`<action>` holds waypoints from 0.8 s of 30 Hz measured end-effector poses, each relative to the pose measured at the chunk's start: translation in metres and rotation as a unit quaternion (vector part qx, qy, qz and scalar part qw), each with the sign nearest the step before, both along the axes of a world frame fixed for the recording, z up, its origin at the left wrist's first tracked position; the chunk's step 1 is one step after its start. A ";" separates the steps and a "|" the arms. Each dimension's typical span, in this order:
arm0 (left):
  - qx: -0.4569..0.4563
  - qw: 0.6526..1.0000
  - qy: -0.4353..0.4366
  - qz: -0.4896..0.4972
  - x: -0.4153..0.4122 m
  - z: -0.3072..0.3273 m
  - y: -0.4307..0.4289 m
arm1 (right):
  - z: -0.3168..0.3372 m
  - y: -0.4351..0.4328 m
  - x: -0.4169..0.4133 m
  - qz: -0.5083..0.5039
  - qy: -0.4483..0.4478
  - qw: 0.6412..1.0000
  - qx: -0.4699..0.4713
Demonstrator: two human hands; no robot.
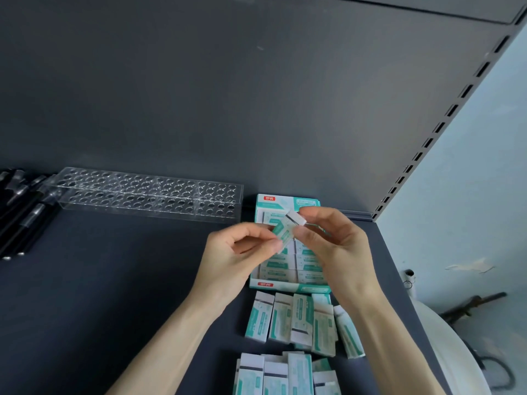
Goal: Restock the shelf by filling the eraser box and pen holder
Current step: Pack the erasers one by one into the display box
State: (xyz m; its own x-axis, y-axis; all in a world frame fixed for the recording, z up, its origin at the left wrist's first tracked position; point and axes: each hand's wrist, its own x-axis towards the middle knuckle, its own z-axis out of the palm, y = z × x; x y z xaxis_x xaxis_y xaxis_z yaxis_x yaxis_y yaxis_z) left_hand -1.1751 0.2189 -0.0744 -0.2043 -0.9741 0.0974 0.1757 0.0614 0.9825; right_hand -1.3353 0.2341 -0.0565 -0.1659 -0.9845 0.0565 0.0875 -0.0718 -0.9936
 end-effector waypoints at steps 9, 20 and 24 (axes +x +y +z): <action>-0.038 0.997 -0.059 -0.034 -0.001 0.003 0.001 | 0.001 -0.001 0.002 0.015 0.034 0.999 -0.025; -0.029 0.996 -0.062 0.061 -0.006 -0.005 -0.001 | -0.009 0.006 -0.003 0.029 0.234 0.967 -0.095; -0.069 0.969 -0.221 0.090 -0.002 -0.013 -0.002 | -0.014 0.001 -0.014 -0.026 0.325 0.936 -0.130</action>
State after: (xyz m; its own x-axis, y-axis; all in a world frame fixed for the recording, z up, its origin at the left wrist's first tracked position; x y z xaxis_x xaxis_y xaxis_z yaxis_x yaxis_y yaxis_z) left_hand -1.1768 0.2174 -0.0877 -0.0834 -0.9816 0.1719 -0.2856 0.1888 0.9396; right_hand -1.3490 0.2351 -0.0702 -0.0610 -0.9147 0.3994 -0.5393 -0.3065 -0.7844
